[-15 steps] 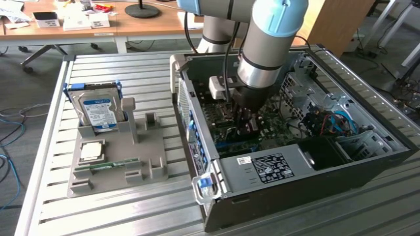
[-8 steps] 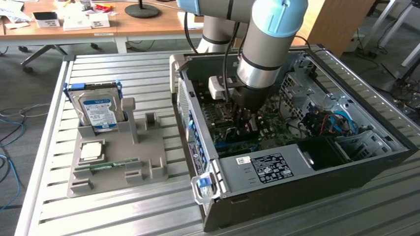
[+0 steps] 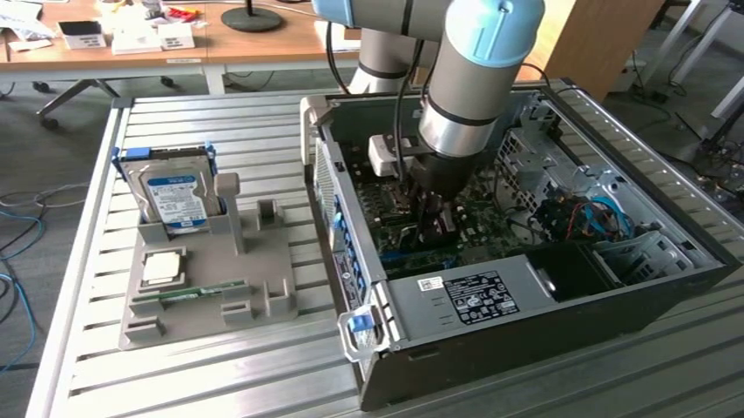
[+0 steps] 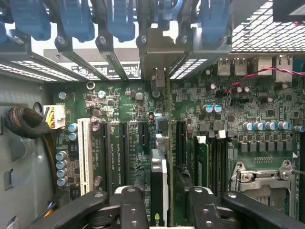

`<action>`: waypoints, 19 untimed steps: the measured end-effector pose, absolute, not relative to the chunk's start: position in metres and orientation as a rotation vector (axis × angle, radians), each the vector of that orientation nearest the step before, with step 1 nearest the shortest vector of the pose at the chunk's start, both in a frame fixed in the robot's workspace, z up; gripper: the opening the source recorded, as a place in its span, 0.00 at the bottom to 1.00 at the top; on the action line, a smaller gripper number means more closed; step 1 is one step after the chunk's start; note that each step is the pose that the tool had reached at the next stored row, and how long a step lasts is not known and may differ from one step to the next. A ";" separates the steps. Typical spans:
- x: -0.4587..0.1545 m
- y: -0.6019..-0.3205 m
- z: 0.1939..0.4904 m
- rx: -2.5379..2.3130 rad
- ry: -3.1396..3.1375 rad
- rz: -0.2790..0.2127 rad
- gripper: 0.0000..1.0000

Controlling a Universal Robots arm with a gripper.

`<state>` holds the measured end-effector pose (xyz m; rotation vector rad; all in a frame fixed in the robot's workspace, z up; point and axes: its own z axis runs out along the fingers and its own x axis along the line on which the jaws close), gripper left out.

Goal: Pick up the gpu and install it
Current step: 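Insert the gpu into the slot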

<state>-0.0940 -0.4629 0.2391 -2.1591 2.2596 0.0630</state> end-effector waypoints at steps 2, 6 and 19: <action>-0.094 -0.463 0.239 -2.159 2.260 0.063 0.40; -0.094 -0.463 0.245 -2.159 2.260 0.063 0.40; -0.094 -0.463 0.281 -2.154 2.254 0.075 0.40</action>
